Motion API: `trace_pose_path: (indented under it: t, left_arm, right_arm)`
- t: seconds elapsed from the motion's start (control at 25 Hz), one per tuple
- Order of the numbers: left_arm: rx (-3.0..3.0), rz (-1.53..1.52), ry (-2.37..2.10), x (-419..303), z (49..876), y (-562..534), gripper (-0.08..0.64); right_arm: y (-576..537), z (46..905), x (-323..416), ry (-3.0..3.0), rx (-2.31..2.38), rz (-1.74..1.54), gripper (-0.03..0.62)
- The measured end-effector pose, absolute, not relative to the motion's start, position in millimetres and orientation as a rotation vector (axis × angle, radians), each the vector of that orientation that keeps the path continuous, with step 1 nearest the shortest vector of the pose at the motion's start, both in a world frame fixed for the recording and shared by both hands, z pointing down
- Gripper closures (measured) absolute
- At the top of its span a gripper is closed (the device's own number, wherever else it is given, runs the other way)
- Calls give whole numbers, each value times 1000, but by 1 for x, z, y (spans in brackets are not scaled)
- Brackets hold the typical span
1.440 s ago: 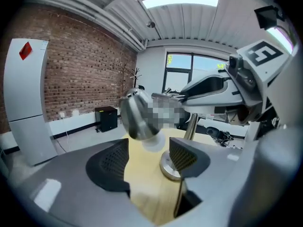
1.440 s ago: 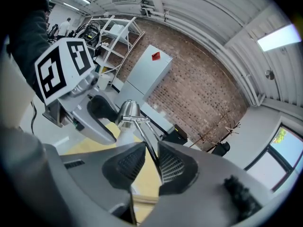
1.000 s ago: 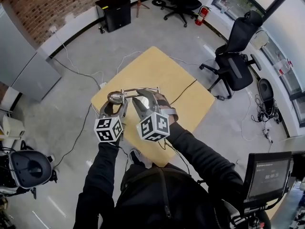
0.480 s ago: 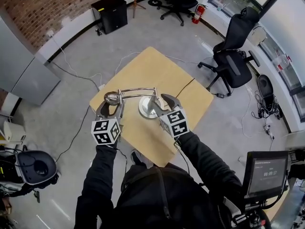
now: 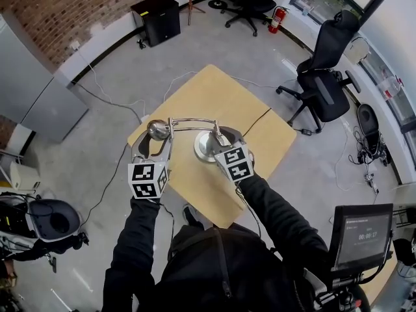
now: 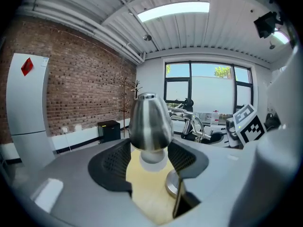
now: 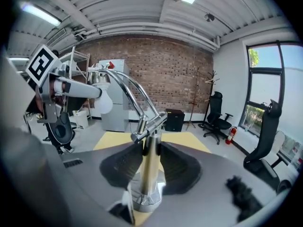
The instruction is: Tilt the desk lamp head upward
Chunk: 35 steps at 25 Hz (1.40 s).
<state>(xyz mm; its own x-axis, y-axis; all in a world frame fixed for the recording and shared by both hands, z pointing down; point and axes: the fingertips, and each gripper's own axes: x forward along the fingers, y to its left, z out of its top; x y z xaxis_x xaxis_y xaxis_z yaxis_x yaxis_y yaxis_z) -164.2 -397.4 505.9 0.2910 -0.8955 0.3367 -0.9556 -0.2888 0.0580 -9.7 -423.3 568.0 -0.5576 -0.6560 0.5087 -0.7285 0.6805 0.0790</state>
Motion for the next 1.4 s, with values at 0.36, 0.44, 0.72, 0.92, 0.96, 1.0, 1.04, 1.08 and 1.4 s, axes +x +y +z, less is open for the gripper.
trace_pose_path:
  t: [0.36, 0.44, 0.72, 0.92, 0.96, 1.0, 1.04, 1.08, 1.4]
  left_arm:
    - [2470, 506, -1797, -152, 462, -406, 308]
    - [2499, 539, -1807, -148, 456, -407, 308]
    - [2621, 661, -1864, -136, 425, -411, 308]
    - [2662, 753, -1875, -125, 420, -414, 307]
    - [2665, 761, -1878, -122, 422, -413, 307]
    - [2667, 766, -1880, -119, 424, -412, 307]
    - [2668, 768, -1883, -117, 426, -411, 307]
    - [2669, 770, -1884, -116, 428, -410, 307]
    - [2676, 764, -1879, -124, 429, -413, 307]
  right_arm:
    - [-425, 570, -14, -2403, 1032, 213, 476]
    - [-425, 572, -14, -2407, 1029, 216, 476]
    - [-425, 570, -22, -2419, 1018, 224, 476]
    - [-426, 573, -23, -2422, 1014, 231, 476]
    - [-425, 576, -21, -2422, 1004, 228, 476]
    - [-424, 579, -18, -2423, 991, 225, 474]
    - [-422, 581, -16, -2426, 974, 226, 474]
    - [-419, 581, -15, -2433, 955, 235, 474]
    - [-399, 516, -13, -2557, 980, 150, 465]
